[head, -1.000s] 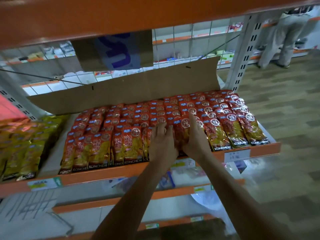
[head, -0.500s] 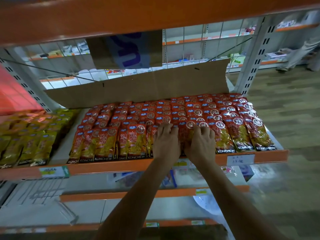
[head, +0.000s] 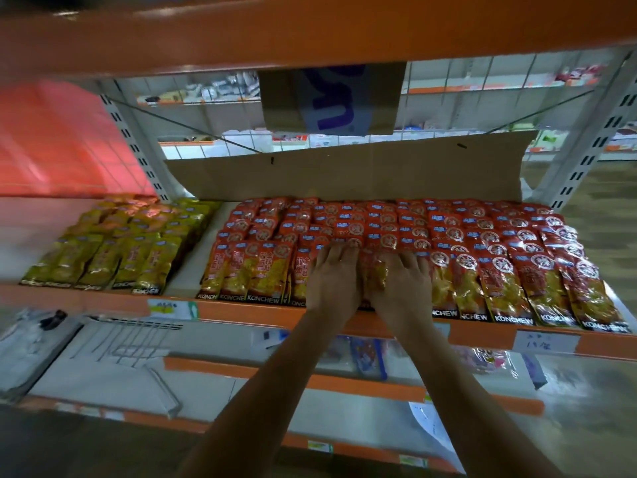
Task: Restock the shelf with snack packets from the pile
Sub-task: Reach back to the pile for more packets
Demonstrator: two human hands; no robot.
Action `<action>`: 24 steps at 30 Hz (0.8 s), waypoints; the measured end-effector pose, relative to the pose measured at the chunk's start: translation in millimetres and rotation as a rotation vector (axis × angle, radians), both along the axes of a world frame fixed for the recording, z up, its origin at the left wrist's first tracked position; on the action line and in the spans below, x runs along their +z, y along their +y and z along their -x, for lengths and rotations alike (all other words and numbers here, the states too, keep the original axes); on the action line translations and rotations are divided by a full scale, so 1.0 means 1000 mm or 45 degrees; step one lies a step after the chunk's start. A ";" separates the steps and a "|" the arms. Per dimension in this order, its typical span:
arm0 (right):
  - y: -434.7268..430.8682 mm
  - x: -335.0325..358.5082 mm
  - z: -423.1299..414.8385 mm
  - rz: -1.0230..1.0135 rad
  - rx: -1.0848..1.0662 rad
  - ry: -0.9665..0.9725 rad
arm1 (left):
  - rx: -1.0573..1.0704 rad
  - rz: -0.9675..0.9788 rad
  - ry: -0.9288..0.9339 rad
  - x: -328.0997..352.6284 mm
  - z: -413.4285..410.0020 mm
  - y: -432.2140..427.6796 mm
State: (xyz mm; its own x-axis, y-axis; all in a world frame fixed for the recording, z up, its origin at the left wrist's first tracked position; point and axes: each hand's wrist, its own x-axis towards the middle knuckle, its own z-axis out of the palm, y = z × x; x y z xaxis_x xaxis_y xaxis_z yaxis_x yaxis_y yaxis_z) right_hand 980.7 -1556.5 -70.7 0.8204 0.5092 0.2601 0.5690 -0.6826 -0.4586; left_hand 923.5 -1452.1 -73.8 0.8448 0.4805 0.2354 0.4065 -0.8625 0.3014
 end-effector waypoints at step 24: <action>0.318 0.013 0.226 0.011 0.325 -0.062 | 0.282 -0.108 -0.063 0.022 0.243 0.300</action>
